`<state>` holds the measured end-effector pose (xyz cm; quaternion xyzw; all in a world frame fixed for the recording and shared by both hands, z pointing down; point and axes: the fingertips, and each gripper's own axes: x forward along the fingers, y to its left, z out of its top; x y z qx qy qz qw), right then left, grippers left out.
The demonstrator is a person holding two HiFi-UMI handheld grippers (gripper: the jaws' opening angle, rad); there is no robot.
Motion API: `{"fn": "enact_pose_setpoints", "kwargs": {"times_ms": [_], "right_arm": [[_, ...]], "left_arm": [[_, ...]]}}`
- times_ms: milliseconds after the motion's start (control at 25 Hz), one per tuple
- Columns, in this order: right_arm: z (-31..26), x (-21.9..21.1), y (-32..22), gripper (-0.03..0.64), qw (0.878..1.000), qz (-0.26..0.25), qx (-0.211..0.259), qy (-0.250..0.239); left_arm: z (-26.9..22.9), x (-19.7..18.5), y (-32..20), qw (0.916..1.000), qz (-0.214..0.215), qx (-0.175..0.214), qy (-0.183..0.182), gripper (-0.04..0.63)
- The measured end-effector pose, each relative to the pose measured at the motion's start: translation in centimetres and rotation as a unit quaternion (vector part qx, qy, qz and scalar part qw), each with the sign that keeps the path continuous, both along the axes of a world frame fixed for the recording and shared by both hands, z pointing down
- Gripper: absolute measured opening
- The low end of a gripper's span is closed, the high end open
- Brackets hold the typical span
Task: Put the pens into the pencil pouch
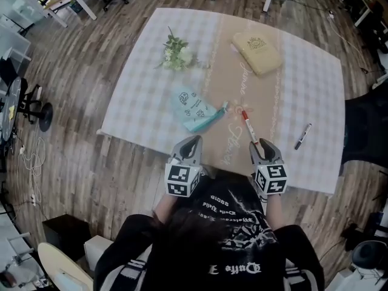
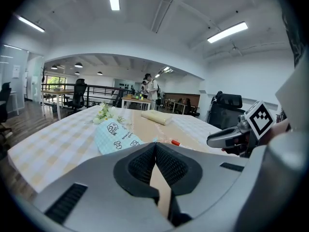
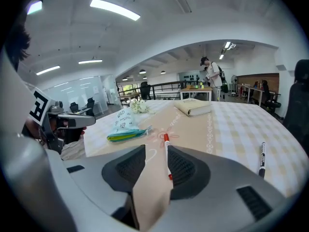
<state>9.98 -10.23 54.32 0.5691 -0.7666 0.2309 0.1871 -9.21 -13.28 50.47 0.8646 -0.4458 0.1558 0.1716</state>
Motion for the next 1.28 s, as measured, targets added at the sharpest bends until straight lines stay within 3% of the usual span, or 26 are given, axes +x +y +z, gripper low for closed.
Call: {"fn": "enact_pose_setpoints", "kwargs": {"times_ms": [240, 800, 1280], "right_arm": [[3.1, 0.9, -1.7, 0.155, 0.998, -0.018, -0.058, 0.023], [7.6, 1.5, -3.6, 0.124, 0.989, -0.058, -0.130, 0.042], [8.1, 1.2, -3.8, 0.081, 0.985, -0.070, -0.130, 0.091]], "left_arm": [[0.3, -0.5, -0.8, 0.9996, -0.027, -0.003, -0.007, 0.020], [0.9, 0.2, -1.7, 0.9981, -0.058, -0.010, -0.018, 0.020], [1.1, -0.5, -2.1, 0.9971, -0.073, -0.012, -0.021, 0.020]]}}
